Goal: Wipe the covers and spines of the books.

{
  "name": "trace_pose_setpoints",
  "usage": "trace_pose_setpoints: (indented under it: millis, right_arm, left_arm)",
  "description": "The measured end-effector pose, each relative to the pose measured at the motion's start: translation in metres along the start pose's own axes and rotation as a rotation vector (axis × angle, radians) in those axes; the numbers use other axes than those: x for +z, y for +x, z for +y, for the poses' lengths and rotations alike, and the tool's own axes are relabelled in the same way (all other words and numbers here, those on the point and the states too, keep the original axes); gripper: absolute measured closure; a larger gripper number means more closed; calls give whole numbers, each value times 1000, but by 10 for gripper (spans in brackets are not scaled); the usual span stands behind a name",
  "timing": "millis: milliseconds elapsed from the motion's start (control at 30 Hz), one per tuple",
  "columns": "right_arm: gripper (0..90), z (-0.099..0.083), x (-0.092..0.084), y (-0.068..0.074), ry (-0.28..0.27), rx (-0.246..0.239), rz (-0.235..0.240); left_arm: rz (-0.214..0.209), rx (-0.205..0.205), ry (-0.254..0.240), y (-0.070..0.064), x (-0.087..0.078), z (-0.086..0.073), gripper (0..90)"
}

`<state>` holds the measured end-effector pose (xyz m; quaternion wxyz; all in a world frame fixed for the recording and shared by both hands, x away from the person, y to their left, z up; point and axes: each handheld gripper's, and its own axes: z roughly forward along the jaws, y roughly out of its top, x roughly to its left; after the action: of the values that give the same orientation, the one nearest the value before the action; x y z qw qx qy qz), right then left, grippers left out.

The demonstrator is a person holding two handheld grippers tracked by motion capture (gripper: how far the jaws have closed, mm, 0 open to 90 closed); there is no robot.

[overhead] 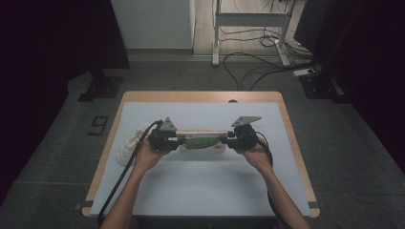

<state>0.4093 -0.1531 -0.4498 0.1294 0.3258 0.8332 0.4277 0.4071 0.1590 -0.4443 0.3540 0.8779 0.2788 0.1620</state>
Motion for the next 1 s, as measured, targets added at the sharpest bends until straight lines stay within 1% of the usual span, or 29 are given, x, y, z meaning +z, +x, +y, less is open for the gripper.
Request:
trace_pose_setpoints:
  millis: [133,267,433,600,633,700,833,1000]
  right_arm:
    - [620,2,6,-1,-1,-11,-10]
    - [614,1,8,-1,0,-12,-21]
    - [601,-4,5,1,-6,-10,2]
    - [566,-9,1,7,-5,-8,27]
    - [559,-10,0,8,-3,-10,32]
    - [537,-12,-2,12,3,-17,40]
    - [499,-17,-5,17,11,-18,55]
    - [456,-24,-6,24,14,-29,64]
  left_arm:
    - [37,6,-1,1,4,-1,584]
    - [43,8,-2,0,5,-2,580]
    - [37,18,13,-5,2,-3,574]
    - [18,10,22,-12,-2,-5,544]
    - [1,0,19,-14,-4,-7,535]
    - [-14,-11,14,-15,-5,-10,512]
    - [-46,-34,2,-19,-8,-16,471]
    - [-75,-70,-4,-23,-9,-26,440]
